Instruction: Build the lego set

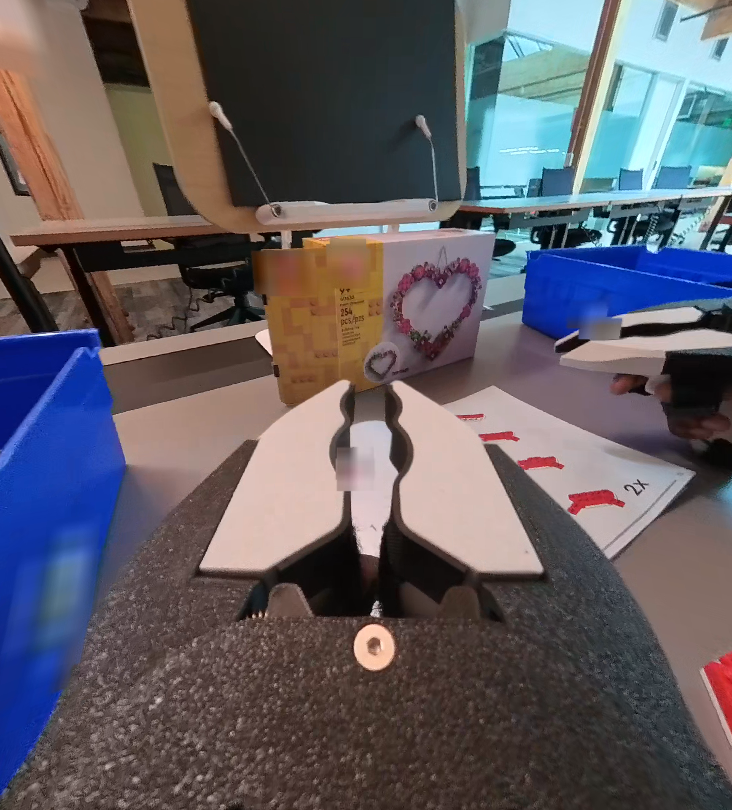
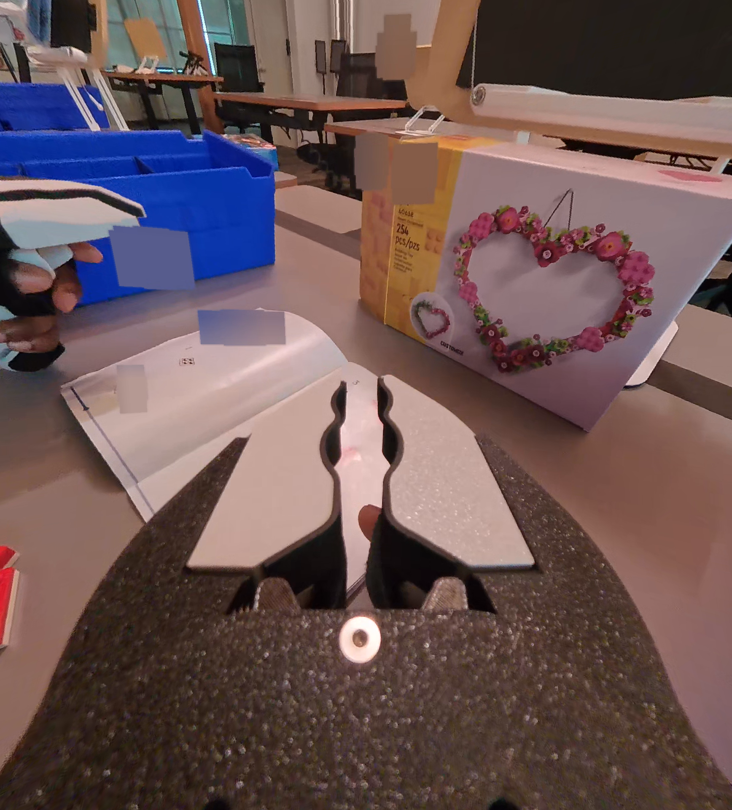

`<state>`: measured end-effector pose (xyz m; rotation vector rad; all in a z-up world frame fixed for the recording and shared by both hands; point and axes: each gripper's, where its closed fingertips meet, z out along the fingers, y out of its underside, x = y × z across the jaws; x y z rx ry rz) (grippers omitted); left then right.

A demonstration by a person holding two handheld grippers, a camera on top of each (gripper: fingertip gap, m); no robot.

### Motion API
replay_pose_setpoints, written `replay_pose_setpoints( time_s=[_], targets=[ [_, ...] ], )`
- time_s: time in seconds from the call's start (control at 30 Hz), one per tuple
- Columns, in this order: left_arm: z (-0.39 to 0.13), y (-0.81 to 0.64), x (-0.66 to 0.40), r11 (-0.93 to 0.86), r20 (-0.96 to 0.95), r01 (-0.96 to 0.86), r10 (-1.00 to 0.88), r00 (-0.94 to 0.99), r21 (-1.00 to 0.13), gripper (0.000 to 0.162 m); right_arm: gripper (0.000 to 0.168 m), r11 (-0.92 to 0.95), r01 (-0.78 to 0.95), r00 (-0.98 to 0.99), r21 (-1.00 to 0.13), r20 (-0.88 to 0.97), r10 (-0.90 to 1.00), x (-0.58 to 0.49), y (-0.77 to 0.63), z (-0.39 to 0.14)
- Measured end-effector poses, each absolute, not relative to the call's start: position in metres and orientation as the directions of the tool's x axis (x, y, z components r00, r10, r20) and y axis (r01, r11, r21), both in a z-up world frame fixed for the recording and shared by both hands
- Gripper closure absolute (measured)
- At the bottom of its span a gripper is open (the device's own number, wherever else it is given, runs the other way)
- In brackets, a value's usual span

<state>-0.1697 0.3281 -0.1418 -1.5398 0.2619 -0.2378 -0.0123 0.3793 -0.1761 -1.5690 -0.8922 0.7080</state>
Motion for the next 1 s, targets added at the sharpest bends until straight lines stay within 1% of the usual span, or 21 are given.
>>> replay_pose_setpoints(
  time_s=[0.3,0.5,0.63,0.73,0.9,1.0],
  targets=[
    [-0.153,0.326,-0.147,-0.019,-0.127,-0.145,-0.386,0.914,-0.989,0.149,0.155,-0.115,0.144,0.525,-0.983,-0.023,0.851,-0.012,0.379,-0.176],
    [-0.152,0.324,-0.144,-0.023,-0.103,-0.122,-0.402,0.910,-0.992,0.149,0.155,-0.131,0.134,0.528,-0.982,-0.041,0.848,-0.011,0.380,-0.175],
    [-0.141,0.325,-0.159,0.021,-0.072,-0.069,-0.331,0.941,-0.997,0.149,0.155,-0.132,0.144,0.526,-0.981,-0.037,0.850,-0.012,0.379,-0.177],
    [-0.131,0.324,-0.174,0.050,-0.050,-0.037,-0.274,0.960,-0.998,0.150,0.154,-0.115,0.196,0.523,-0.974,0.005,0.852,-0.013,0.378,-0.181],
    [-0.135,0.325,-0.172,0.025,-0.051,-0.046,-0.292,0.955,-0.999,0.149,0.152,-0.073,0.313,0.509,-0.947,0.102,0.854,-0.013,0.377,-0.192],
    [-0.142,0.326,-0.161,0.006,-0.096,-0.099,-0.321,0.942,-0.995,0.149,0.150,-0.067,0.372,0.490,-0.926,0.134,0.861,-0.013,0.376,-0.198]
  ],
)
